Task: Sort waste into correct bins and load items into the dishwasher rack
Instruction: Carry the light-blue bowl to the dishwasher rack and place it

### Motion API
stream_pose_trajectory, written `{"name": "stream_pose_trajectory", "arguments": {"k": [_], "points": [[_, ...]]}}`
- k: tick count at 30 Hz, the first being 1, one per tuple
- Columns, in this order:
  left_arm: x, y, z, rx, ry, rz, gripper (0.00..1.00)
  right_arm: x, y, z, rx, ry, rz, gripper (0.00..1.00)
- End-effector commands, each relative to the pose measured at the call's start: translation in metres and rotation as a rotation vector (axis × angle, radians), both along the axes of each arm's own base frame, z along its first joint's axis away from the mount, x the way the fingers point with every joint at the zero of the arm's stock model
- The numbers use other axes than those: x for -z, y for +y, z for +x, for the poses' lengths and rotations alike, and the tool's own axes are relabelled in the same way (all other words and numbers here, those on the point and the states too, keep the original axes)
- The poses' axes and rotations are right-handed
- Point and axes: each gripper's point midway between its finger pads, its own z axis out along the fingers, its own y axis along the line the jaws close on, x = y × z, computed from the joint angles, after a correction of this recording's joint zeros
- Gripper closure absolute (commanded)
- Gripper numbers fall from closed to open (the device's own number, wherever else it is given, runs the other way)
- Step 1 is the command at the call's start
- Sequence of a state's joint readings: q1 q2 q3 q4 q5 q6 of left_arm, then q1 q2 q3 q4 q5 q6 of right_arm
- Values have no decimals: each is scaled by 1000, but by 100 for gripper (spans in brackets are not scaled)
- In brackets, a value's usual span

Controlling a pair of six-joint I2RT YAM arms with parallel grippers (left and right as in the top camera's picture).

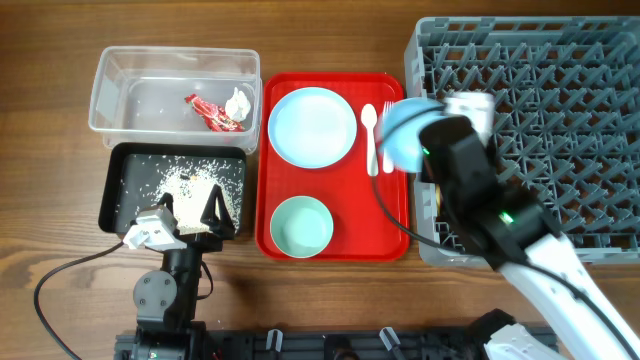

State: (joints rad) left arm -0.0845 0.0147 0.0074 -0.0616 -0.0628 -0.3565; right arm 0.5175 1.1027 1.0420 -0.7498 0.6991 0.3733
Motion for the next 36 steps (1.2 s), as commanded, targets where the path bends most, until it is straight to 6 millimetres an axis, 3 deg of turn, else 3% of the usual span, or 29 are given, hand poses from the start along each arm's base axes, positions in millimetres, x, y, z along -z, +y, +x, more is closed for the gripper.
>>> {"name": "stream_pose_trajectory", "arguments": {"k": [1, 7, 12, 16, 26, 36], "points": [[1, 4, 0, -21, 2, 14, 0, -61, -75, -27, 390, -231, -253, 96], [1, 4, 0, -21, 2, 14, 0, -57, -104, -30, 505, -186, -343, 96], [1, 4, 0, -21, 2, 14, 0, -36, -141, -19, 646, -98, -408, 96], [1, 4, 0, -21, 2, 14, 0, -15, -155, -2, 652, 7, -473, 96], [1, 4, 0, -21, 2, 14, 0, 12, -153, 50, 540, 156, -664, 96], [1, 4, 0, -21, 2, 14, 0, 55, -145, 72, 426, 248, -634, 96]]}}
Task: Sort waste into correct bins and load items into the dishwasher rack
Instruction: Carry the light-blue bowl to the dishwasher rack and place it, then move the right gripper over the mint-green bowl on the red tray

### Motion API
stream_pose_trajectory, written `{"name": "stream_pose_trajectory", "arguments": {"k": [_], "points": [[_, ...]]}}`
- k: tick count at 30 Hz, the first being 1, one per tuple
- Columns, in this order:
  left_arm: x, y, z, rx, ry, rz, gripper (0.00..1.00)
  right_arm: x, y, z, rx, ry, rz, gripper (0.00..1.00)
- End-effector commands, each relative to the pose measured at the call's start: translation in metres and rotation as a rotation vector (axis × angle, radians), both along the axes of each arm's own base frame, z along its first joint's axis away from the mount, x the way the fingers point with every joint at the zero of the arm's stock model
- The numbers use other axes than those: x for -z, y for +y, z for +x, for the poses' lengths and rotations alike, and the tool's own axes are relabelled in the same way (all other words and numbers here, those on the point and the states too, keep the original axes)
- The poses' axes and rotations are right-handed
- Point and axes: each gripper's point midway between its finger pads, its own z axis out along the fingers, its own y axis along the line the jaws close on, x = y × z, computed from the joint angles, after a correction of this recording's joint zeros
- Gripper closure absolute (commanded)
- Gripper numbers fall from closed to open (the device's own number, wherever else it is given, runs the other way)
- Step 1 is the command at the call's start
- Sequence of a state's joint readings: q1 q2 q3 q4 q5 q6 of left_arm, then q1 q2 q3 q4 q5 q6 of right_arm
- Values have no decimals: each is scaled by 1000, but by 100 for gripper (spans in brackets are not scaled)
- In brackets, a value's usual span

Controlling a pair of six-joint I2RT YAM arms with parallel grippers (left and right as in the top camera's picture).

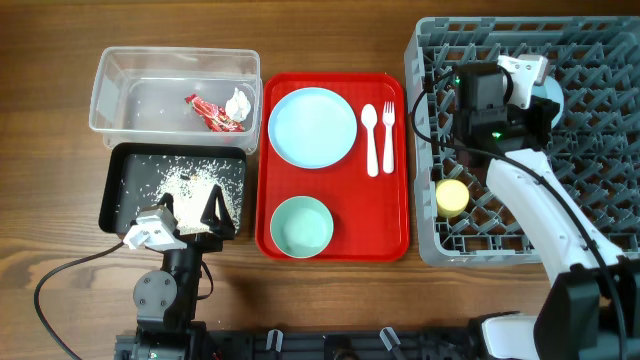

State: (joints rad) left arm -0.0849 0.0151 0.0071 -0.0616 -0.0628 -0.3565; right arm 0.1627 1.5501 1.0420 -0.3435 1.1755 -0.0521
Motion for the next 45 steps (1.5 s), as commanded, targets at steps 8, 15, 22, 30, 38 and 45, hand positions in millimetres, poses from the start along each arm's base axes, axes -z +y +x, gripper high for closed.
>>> {"name": "stream_pose_trajectory", "arguments": {"k": [8, 15, 22, 30, 38, 45], "points": [[1, 4, 0, -22, 1, 13, 0, 40, 1, 15, -3, 123, -31, 96], [1, 4, 0, -22, 1, 13, 0, 46, 20, 17, -62, 178, -48, 96], [1, 4, 0, -22, 2, 14, 0, 49, 35, 16, -102, 215, -59, 96], [1, 4, 0, -22, 2, 14, 0, 54, 41, 8, -126, 290, -78, 95], [1, 4, 0, -22, 2, 14, 0, 53, 67, 13, -211, 275, -42, 37], [1, 4, 0, -21, 2, 14, 0, 5, 89, 22, -343, 118, 124, 33]]}}
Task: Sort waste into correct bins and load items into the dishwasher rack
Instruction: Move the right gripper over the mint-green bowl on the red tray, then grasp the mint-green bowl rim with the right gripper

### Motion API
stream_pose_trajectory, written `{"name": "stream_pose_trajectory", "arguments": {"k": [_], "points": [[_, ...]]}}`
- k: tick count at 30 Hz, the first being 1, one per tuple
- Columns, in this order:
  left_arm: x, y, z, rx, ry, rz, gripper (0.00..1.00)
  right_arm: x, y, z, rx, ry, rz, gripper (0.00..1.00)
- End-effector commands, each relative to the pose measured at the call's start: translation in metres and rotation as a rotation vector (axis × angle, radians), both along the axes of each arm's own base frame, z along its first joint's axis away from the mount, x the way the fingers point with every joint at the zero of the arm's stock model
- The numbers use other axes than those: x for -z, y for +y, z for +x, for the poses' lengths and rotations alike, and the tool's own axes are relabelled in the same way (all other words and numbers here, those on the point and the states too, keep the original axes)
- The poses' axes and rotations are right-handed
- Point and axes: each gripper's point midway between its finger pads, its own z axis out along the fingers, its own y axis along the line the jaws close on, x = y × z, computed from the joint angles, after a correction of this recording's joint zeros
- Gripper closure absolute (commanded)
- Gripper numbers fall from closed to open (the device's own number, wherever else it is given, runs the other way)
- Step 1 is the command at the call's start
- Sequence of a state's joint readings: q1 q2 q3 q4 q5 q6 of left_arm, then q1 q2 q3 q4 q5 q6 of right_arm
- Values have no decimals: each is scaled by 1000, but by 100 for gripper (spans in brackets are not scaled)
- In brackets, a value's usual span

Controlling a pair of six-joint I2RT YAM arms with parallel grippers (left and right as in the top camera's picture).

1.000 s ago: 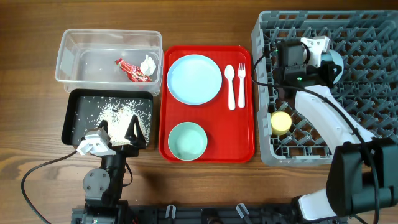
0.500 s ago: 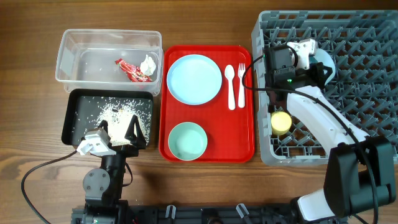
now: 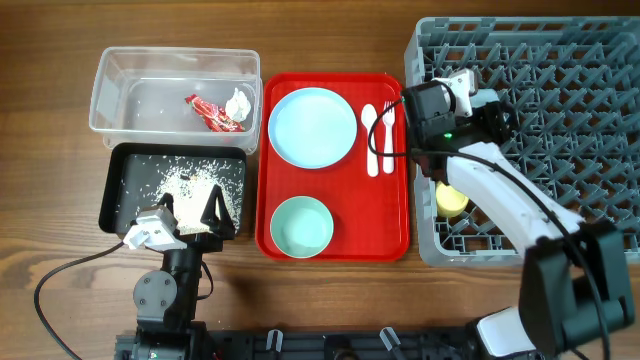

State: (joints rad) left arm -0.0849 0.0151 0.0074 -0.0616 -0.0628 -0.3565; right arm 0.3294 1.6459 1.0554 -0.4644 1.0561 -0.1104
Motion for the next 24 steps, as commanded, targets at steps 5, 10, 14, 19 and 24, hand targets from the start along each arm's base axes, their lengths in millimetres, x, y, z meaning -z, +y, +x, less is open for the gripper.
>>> {"name": "stream_pose_trajectory", "arguments": {"k": [5, 10, 14, 19, 24], "points": [[1, 4, 0, -22, 2, 14, 0, -94, 53, 4, -231, -225, 246, 31], [1, 4, 0, -22, 2, 14, 0, -94, 112, -10, -389, -220, 432, 30], [1, 4, 0, -22, 2, 14, 0, -63, 186, -36, -535, -77, 744, 33], [1, 4, 0, -21, 2, 14, 0, -38, 272, -83, -687, 186, 1134, 34], [1, 4, 0, -22, 2, 14, 0, 8, 308, -113, -545, 412, 1320, 39]]}}
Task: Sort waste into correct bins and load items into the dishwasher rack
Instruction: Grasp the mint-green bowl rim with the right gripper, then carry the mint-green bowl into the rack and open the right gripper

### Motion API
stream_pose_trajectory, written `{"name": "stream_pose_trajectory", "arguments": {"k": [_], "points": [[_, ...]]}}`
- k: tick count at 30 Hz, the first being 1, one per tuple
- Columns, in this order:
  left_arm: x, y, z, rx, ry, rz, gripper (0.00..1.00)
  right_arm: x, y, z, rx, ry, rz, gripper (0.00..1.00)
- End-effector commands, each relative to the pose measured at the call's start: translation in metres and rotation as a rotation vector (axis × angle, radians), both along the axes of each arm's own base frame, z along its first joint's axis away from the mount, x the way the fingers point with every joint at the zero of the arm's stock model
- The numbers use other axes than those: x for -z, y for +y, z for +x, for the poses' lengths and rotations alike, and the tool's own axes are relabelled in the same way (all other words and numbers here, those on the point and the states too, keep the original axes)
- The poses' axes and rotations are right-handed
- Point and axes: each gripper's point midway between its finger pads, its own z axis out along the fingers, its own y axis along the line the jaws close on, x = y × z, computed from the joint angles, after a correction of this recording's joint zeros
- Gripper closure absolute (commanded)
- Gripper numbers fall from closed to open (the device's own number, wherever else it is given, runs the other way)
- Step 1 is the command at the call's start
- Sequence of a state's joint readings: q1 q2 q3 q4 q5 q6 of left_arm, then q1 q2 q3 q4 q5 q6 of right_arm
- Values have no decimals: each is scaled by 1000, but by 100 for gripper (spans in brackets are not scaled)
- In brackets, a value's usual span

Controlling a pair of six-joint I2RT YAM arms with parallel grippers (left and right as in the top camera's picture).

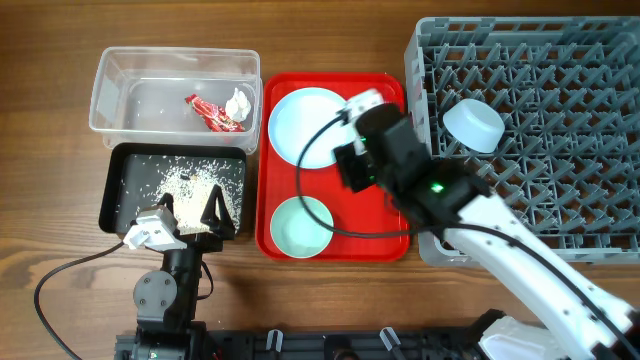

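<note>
A pale bowl (pixel 472 122) lies tilted among the pegs of the grey dishwasher rack (pixel 560 200) near its left side. On the red tray (pixel 280 85) sit a light blue plate (pixel 300 125) and a green bowl (pixel 300 225). My right gripper (pixel 352 165) hangs over the tray's right half, and its fingers are hidden under the wrist. The spoon and fork are covered by that arm. My left gripper (pixel 190 212) rests open at the front edge of the black tray (pixel 125 185) of rice scraps.
A clear plastic bin (pixel 130 85) at the back left holds a red wrapper (pixel 212 113) and a crumpled white scrap (pixel 238 102). The rack fills the right side of the wooden table (pixel 60 250). My right arm crosses the rack's front left corner.
My right arm has moved from the rack's left edge to above the tray's right half, covering the spoon and fork. The pale bowl now shows lying in the rack. My left arm is unchanged.
My right gripper held the pale bowl at the tray's right edge, then over the rack's back. Then it was at the rack's left edge beside the cutlery. Now the bowl lies in the rack and the gripper is over the tray.
</note>
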State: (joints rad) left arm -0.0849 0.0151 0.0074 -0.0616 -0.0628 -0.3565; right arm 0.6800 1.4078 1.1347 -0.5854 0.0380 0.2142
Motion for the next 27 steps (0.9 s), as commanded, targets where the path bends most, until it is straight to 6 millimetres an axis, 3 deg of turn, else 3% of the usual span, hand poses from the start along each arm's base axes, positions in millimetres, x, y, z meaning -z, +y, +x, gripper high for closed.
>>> {"name": "stream_pose_trajectory", "arguments": {"k": [1, 7, 12, 14, 17, 18, 23, 27], "points": [[1, 4, 0, -22, 2, 14, 0, 49, 43, -41, -9, 379, 164, 39], [1, 4, 0, -22, 2, 14, 0, 120, 48, -65, 5, 644, 85, 42], [1, 4, 0, -21, 3, 14, 0, 148, 37, -64, 82, 679, 8, 50], [1, 4, 0, -21, 3, 14, 0, 152, 27, -58, 145, 656, -33, 60], [1, 4, 0, -22, 3, 14, 0, 154, 21, -57, 172, 647, -55, 89], [1, 4, 0, -22, 3, 14, 0, 154, 18, -55, 181, 642, -63, 95], [1, 4, 0, -21, 3, 14, 0, 139, -5, -41, 250, 565, -102, 96], [1, 4, 0, -21, 3, 14, 0, 100, -23, -22, 292, 396, -106, 96]]}}
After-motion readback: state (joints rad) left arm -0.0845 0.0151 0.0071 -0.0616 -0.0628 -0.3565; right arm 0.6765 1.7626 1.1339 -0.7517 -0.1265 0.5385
